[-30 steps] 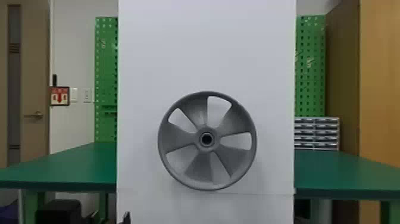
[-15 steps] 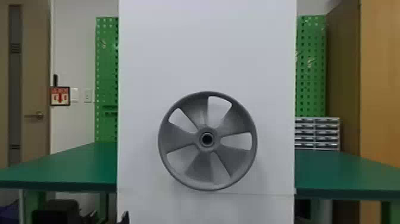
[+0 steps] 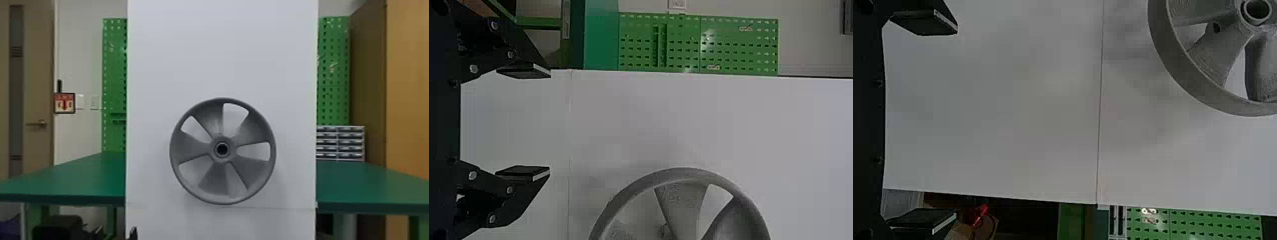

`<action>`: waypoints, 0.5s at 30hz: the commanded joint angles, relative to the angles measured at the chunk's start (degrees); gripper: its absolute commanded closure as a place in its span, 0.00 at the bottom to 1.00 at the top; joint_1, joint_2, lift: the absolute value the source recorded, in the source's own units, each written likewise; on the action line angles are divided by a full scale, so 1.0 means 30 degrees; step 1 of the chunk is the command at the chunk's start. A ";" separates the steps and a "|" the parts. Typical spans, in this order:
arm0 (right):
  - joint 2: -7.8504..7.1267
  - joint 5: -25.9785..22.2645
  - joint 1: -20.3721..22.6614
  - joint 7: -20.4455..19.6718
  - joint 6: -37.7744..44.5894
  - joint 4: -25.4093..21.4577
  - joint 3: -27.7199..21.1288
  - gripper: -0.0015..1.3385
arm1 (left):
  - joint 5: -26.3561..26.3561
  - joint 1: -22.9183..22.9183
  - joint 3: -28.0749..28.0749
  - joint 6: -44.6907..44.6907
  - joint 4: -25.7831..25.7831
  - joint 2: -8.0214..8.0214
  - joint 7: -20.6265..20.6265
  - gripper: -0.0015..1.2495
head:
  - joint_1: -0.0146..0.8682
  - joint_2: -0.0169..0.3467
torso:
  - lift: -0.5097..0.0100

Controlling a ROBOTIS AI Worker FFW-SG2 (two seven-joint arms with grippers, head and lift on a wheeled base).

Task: Hold the wheel and insert it

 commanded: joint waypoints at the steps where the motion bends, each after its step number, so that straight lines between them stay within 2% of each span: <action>1: -0.0024 0.0041 0.0194 0.0007 -0.0482 0.0249 -0.0012 0.00 | 0.0005 0.0025 0.0004 0.0000 -0.0005 -0.0016 0.0001 0.44 | 0.02 0.32 | 0.06; 10: 0.0357 0.0041 0.0340 0.0007 -0.1361 0.0572 -0.0275 0.00 | 0.0005 0.0054 0.0033 0.0000 -0.0005 -0.0016 0.0001 0.44 | 0.02 0.32 | 0.06; 15: 0.0386 0.0099 0.0340 0.0007 -0.1391 0.0572 -0.0305 0.00 | 0.0034 0.0054 0.0063 0.0000 -0.0005 -0.0016 0.0001 0.44 | 0.02 0.32 | 0.06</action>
